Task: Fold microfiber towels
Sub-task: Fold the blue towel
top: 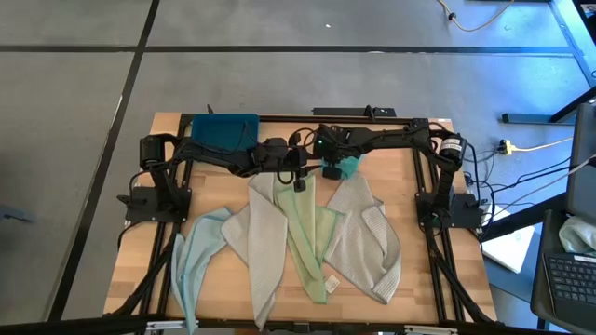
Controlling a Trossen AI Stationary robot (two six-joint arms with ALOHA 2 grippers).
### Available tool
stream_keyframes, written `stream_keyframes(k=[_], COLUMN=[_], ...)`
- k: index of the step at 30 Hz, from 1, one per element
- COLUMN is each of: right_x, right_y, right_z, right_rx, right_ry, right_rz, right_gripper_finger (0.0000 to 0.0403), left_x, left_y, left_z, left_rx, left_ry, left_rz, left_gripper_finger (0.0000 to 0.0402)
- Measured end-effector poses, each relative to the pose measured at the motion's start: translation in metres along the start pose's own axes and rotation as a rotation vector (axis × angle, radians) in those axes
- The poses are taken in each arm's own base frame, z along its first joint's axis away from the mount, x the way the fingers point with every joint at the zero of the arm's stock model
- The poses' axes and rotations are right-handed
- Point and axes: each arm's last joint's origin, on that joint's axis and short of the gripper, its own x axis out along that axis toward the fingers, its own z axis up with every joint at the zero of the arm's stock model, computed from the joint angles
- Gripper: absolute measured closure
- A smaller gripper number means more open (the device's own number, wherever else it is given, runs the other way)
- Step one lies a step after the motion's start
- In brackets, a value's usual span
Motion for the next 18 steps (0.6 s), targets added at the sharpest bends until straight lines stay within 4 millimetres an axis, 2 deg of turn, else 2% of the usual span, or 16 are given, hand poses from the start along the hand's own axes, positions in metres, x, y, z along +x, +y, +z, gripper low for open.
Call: stream_keyframes(k=[5,11,14,18], right_x=[0.000,-0.013,-0.026,-0.030], right_y=[0.002,0.004,0.006,0.012], right_z=[0.000,-0.003,-0.004,-0.007], right_rx=[-0.010,-0.017,0.044,0.176], right_ry=[-0.009,0.050,0.052,0.072], right_rz=[0.054,-0.049,-0.033,0.041], right_gripper_finger=[0.0284,0.0187,0.0162,0.0154], left_x=[0.000,0.000,0.000,0.000], left_y=[0.000,0.000,0.000,0.000], left_z=[0.000,0.000,0.001,0.003], left_rx=[0.000,0.000,0.002,0.002], left_ry=[-0.003,-0.002,-0.010,-0.017], left_rz=[-0.006,-0.004,-0.002,-0.001], left_gripper_finger=[0.0296,0.0296,0.0296,0.0296])
